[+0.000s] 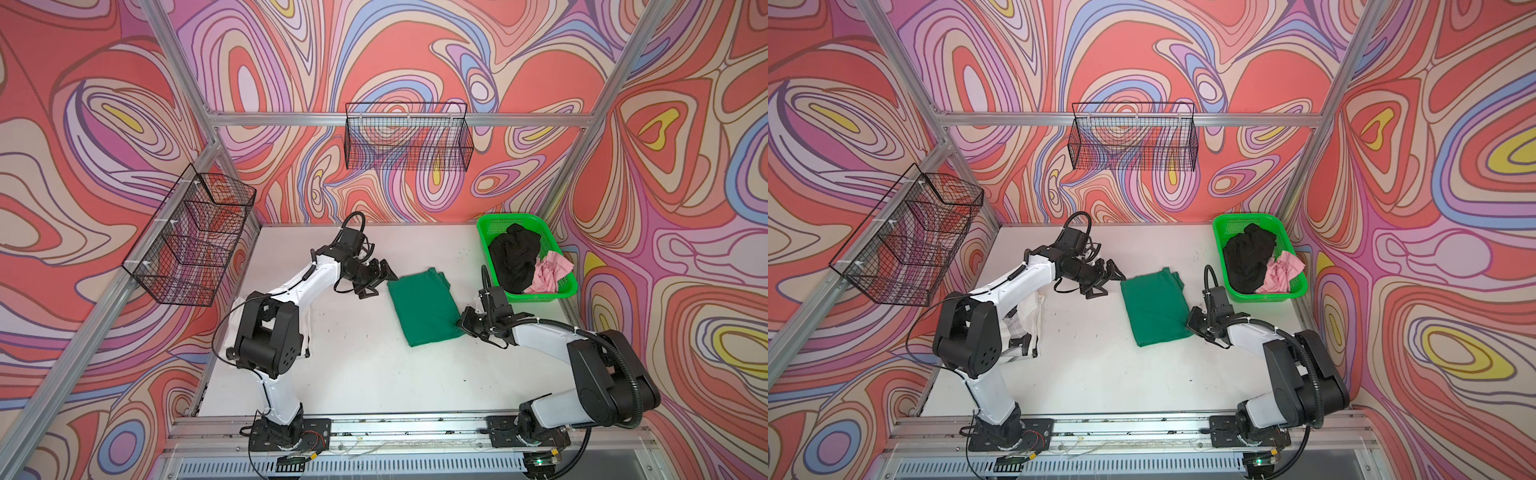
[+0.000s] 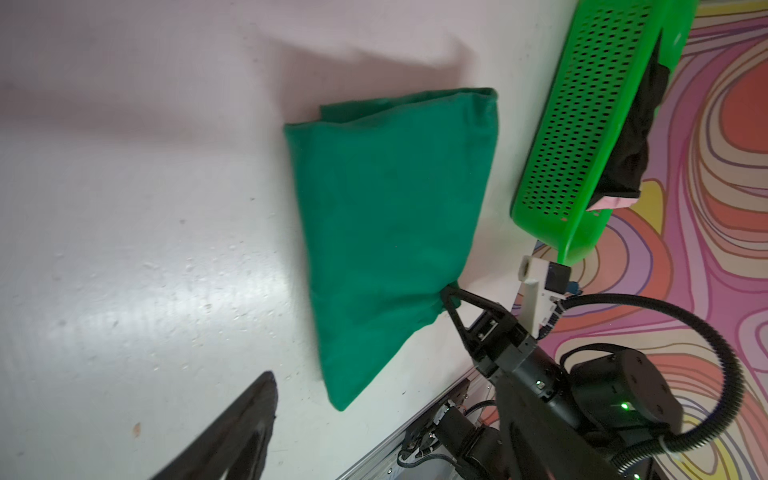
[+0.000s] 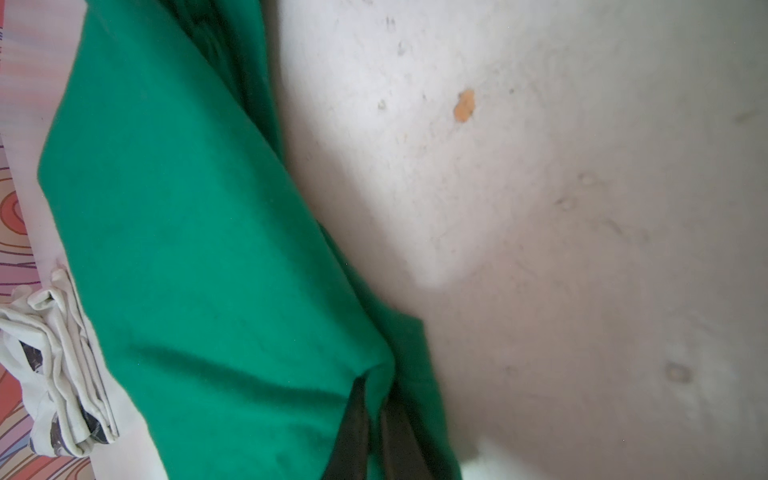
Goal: Fold and stack the t-shirts
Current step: 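Lower both grippers onto opposite sides of the green bundle and grasp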
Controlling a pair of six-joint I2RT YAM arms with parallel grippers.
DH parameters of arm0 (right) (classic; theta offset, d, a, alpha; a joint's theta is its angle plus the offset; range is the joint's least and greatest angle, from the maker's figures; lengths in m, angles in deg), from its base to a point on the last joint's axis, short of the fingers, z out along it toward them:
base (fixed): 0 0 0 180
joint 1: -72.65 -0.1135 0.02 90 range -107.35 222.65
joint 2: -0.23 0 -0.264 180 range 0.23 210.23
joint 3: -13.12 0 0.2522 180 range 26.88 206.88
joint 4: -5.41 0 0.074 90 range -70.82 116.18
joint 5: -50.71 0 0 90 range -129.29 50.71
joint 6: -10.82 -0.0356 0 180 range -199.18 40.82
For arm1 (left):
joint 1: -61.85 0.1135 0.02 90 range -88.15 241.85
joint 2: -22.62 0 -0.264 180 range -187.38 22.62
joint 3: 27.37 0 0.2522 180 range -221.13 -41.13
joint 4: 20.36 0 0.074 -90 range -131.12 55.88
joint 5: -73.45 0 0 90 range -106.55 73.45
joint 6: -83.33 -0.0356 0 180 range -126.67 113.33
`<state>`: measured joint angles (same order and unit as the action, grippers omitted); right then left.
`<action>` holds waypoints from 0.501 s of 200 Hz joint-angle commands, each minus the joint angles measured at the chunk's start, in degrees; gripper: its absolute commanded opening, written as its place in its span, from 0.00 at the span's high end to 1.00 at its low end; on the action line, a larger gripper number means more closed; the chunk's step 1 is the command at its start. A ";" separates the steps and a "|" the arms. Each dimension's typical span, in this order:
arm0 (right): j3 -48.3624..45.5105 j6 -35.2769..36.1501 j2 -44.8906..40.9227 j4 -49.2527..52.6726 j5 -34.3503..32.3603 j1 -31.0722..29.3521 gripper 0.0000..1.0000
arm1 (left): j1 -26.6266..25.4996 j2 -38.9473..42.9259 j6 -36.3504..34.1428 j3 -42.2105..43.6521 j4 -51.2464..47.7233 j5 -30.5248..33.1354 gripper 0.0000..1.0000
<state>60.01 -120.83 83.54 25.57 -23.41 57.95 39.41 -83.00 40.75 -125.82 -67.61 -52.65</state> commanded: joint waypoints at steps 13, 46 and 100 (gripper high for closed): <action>-0.69 1.09 1.09 2.02 0.54 -0.31 1.00 | -3.72 -7.23 7.41 -6.49 3.88 -0.61 0.18; -0.79 2.26 1.95 1.68 -0.26 -0.26 1.00 | -7.72 -13.28 8.41 -13.06 3.20 1.12 0.18; 1.32 5.24 3.30 3.08 -1.64 -0.26 1.00 | -8.15 -14.80 6.11 -6.25 1.92 6.86 0.19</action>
<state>60.55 -117.66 84.30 25.85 -23.06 57.95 30.39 -98.12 47.55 -135.91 -64.40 -50.49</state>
